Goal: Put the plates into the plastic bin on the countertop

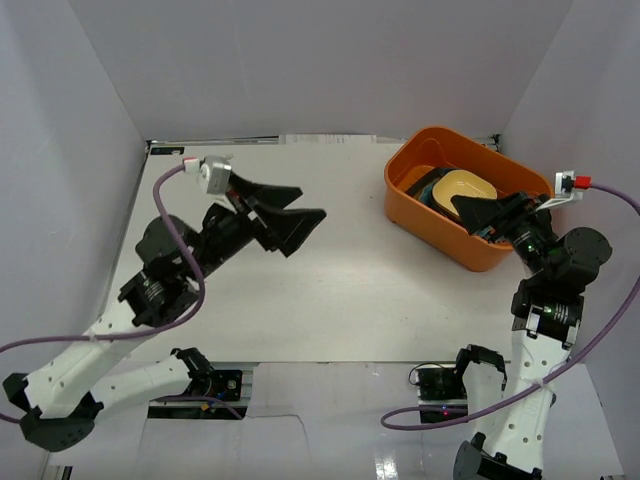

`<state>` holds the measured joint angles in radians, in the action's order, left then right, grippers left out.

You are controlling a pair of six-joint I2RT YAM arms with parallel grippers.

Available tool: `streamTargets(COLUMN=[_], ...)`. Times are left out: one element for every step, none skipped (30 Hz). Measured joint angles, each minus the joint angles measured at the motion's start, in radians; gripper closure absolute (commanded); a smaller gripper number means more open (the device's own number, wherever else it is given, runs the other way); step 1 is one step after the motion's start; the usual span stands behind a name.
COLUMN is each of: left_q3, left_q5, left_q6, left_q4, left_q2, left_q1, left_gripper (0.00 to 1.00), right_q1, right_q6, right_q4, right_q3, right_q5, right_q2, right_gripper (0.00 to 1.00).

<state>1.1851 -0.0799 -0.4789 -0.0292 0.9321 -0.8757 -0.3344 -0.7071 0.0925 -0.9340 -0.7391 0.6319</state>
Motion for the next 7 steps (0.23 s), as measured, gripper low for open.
streamTargets(left_q3=[-0.051,-0.102,-0.140,-0.171,-0.196,-0.218,-0.236], left_q5=[0.013,0.031,0.048,0.064,0.078,0.094,0.109], left_q6=[0.000,0.000,0.000,0.000,0.000,0.000,0.000], left_q4=[0.034,0.071,0.114,0.160,0.191,0.228,0.264], left_q2=[-0.059,-0.116,-0.161,-0.202,-0.241,-0.273,-0.304], left_q1=[0.000,0.000,0.000,0.000,0.000,0.000,0.000], left_gripper=[0.02,0.02,0.02,0.02,0.02,0.02,0.02], right_q1=[0.004,0.008,0.013,0.016,0.018,0.021,0.023], right_q6=[-0.004,-0.006,-0.011,-0.013,-0.016,-0.019,-0.020], right_q4=[-0.007,-0.015,-0.025,-0.029,-0.035,-0.039,-0.042], right_q3=[0.027,0.054,0.080,0.099,0.115,0.123,0.126], right_q5=[-0.014,-0.024,-0.037,-0.043,-0.051,-0.057,-0.063], right_q2=[-0.010,-0.017,-0.021,-0.023,-0.024,-0.023,-0.023], right_gripper=[0.10,0.10,0.10,0.10,0.10,0.10,0.10])
